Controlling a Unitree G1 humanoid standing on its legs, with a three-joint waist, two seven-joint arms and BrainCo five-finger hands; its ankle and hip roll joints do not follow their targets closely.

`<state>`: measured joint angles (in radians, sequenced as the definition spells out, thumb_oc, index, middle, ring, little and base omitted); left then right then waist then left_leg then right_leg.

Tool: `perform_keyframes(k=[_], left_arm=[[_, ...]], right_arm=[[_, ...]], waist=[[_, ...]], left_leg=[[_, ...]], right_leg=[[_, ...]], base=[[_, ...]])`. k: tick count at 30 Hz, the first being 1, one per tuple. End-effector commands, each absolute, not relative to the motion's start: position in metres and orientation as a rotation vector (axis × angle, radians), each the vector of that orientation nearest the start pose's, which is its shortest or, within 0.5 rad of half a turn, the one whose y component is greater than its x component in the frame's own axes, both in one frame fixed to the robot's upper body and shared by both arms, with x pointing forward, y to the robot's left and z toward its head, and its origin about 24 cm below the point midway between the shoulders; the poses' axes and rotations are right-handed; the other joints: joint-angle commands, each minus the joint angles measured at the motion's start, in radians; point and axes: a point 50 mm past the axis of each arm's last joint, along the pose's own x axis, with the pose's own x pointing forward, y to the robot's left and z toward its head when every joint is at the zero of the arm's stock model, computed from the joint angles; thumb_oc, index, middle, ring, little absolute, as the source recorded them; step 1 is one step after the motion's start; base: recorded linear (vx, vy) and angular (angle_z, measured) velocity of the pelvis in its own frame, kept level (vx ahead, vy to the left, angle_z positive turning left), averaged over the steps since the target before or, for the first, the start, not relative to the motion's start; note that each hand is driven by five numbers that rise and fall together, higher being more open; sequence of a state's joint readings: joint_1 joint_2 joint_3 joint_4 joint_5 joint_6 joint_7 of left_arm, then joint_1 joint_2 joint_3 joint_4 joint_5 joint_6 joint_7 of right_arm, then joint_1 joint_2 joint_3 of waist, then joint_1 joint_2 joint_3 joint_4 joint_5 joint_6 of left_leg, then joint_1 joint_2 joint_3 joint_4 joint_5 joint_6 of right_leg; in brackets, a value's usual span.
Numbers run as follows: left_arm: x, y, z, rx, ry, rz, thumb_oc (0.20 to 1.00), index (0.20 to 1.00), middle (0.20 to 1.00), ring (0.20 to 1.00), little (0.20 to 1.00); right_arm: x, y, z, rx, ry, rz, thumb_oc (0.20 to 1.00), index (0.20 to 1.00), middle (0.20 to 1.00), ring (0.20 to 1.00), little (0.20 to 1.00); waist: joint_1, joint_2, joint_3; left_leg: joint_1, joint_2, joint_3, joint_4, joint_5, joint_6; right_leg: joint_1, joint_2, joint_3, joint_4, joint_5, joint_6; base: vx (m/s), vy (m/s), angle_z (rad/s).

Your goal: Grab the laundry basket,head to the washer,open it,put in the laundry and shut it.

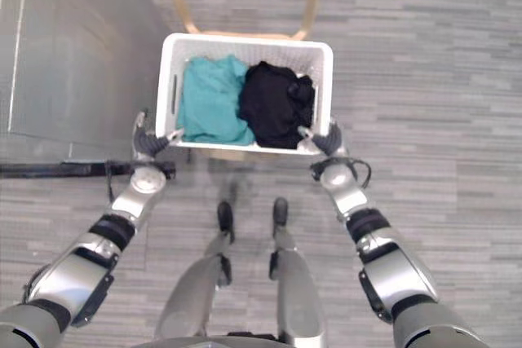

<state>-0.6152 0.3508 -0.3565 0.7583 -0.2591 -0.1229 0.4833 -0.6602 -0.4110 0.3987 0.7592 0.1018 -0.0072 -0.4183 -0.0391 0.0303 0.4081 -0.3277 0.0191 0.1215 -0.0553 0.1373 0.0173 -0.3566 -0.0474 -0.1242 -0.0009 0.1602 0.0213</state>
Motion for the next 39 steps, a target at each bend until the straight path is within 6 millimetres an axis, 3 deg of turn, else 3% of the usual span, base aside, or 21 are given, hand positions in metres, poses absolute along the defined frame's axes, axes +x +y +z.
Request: perform_keyframes(k=[1, 2, 5, 10, 12, 18, 19, 23, 27, 30, 34, 37, 38, 39], left_arm=[[0.353, 0.172, 0.070, 0.286, -0.063, 0.247, 1.000, 1.000, 1.000, 1.000, 1.000], [0.346, 0.175, 0.065, 0.283, -0.060, 0.240, 1.000, 1.000, 1.000, 1.000, 1.000], [0.342, 0.177, 0.062, 0.285, -0.058, 0.240, 1.000, 1.000, 1.000, 1.000, 1.000], [0.320, 0.196, 0.047, 0.278, -0.028, 0.216, 1.000, 1.000, 1.000, 1.000, 1.000], [0.314, 0.198, 0.044, 0.284, -0.021, 0.203, 1.000, 1.000, 1.000, 1.000, 1.000], [0.259, 0.224, -0.007, 0.244, 0.187, 0.162, 1.000, 1.000, 1.000, 1.000, 1.000], [0.231, 0.234, -0.030, 0.222, 0.301, 0.154, 1.000, 1.000, 1.000, 1.000, 1.000], [0.193, 0.244, -0.057, 0.251, 0.455, 0.121, 1.000, 1.000, 1.000, 1.000, 1.000], [0.169, 0.250, -0.077, 0.275, 0.578, 0.116, 1.000, 1.000, 1.000, 1.000, 1.000], [0.164, 0.251, -0.084, 0.280, 0.616, 0.133, 1.000, 1.000, 1.000, 1.000, 1.000], [0.173, 0.248, -0.084, 0.289, 0.603, 0.134, 1.000, 1.000, 1.000, 1.000, 1.000], [0.166, 0.247, -0.088, 0.291, 0.628, 0.147, 1.000, 1.000, 1.000, 1.000, 1.000], [0.165, 0.247, -0.091, 0.305, 0.644, 0.142, 1.000, 1.000, 1.000, 1.000, 1.000], [0.159, 0.249, -0.105, 0.359, 0.747, 0.121, 1.000, 1.000, 1.000, 1.000, 1.000]], right_arm=[[0.361, -0.154, 0.083, -0.421, -0.083, -0.096, 1.000, 1.000, 1.000, 1.000, 1.000], [0.353, -0.162, 0.073, -0.414, -0.058, -0.108, 1.000, 1.000, 1.000, 1.000, 1.000], [0.350, -0.167, 0.069, -0.410, -0.047, -0.121, 1.000, 1.000, 1.000, 1.000, 1.000], [0.323, -0.205, 0.042, -0.429, 0.046, -0.172, 1.000, 1.000, 1.000, 1.000, 1.000], [0.317, -0.209, 0.035, -0.434, 0.071, -0.169, 1.000, 1.000, 1.000, 1.000, 1.000], [0.273, -0.234, -0.003, -0.455, 0.226, -0.113, 1.000, 1.000, 1.000, 1.000, 1.000], [0.254, -0.239, -0.017, -0.439, 0.286, -0.087, 1.000, 1.000, 1.000, 1.000, 1.000], [0.233, -0.244, -0.031, -0.448, 0.348, -0.065, 1.000, 1.000, 1.000, 1.000, 1.000], [0.221, -0.241, -0.043, -0.445, 0.397, -0.039, 1.000, 1.000, 1.000, 1.000, 1.000], [0.218, -0.237, -0.049, -0.415, 0.416, -0.036, 1.000, 1.000, 1.000, 1.000, 1.000], [0.216, -0.231, -0.054, -0.415, 0.431, -0.028, 1.000, 1.000, 1.000, 1.000, 1.000], [0.212, -0.243, -0.052, -0.455, 0.424, -0.132, 1.000, 1.000, 1.000, 1.000, 1.000], [0.210, -0.247, -0.056, -0.456, 0.447, -0.154, 1.000, 1.000, 1.000, 1.000, 1.000], [0.199, -0.256, -0.079, -0.385, 0.594, -0.207, 1.000, 1.000, 1.000, 1.000, 1.000]], waist=[[0.032, -0.047, -0.043], [0.035, -0.048, -0.047], [0.035, -0.048, -0.051], [0.039, -0.060, -0.078], [0.039, -0.062, -0.082], [0.037, -0.062, -0.130], [0.037, -0.053, -0.149], [0.038, -0.039, -0.175], [0.046, -0.030, -0.197], [0.049, -0.028, -0.202], [0.052, -0.026, -0.197], [0.042, -0.027, -0.229], [0.040, -0.027, -0.234], [0.028, -0.026, -0.248]], left_leg=[[-0.054, 0.039, -0.019, 0.135, -0.122, -0.086], [-0.040, 0.040, -0.018, 0.136, -0.126, -0.086], [-0.034, 0.040, -0.019, 0.135, -0.128, -0.086], [0.020, 0.048, -0.018, 0.128, -0.135, -0.088], [0.032, 0.048, -0.018, 0.127, -0.137, -0.086], [0.130, 0.049, -0.020, 0.091, -0.136, -0.079], [0.171, 0.051, -0.023, 0.072, -0.134, -0.078], [0.221, 0.055, -0.027, 0.061, -0.134, -0.079], [0.264, 0.060, -0.032, 0.056, -0.140, -0.083], [0.272, 0.064, -0.040, 0.077, -0.146, -0.090], [0.251, 0.064, -0.064, 0.132, -0.154, -0.104], [0.292, 0.066, -0.055, 0.078, -0.154, -0.092], [0.299, 0.065, -0.052, 0.066, -0.153, -0.090], [0.318, 0.063, -0.046, 0.035, -0.150, -0.086]], right_leg=[[-0.037, -0.098, 0.028, 0.087, -0.159, 0.101], [-0.018, -0.097, 0.026, 0.080, -0.159, 0.099], [-0.009, -0.097, 0.025, 0.076, -0.159, 0.099], [0.054, -0.090, 0.017, 0.060, -0.165, 0.100], [0.069, -0.089, 0.017, 0.056, -0.167, 0.099], [0.169, -0.078, 0.003, 0.034, -0.188, 0.102], [0.203, -0.074, -0.004, 0.043, -0.208, 0.102], [0.248, -0.069, -0.016, 0.060, -0.235, 0.100], [0.293, -0.064, -0.033, 0.075, -0.259, 0.096], [0.320, -0.059, -0.039, 0.082, -0.280, 0.088], [0.353, -0.053, -0.072, 0.067, -0.292, 0.067], [0.370, -0.046, -0.067, 0.052, -0.288, 0.076], [0.371, -0.045, -0.063, 0.051, -0.287, 0.078], [0.370, -0.045, -0.054, 0.051, -0.284, 0.083]], base=[[0.01, -0.007, 0.08], [0.01, 0.001, 0.08], [0.00, -0.001, 0.04], [0.01, -0.018, 0.08], [0.02, -0.013, 0.00], [0.04, -0.039, -0.01], [0.04, -0.075, 0.01], [0.03, -0.043, 0.11], [0.04, -0.049, 0.10], [0.03, -0.059, 0.09], [0.01, -0.075, 0.41], [0.07, 0.008, 0.36], [0.01, 0.058, -0.20], [0.00, 0.062, -0.24]])
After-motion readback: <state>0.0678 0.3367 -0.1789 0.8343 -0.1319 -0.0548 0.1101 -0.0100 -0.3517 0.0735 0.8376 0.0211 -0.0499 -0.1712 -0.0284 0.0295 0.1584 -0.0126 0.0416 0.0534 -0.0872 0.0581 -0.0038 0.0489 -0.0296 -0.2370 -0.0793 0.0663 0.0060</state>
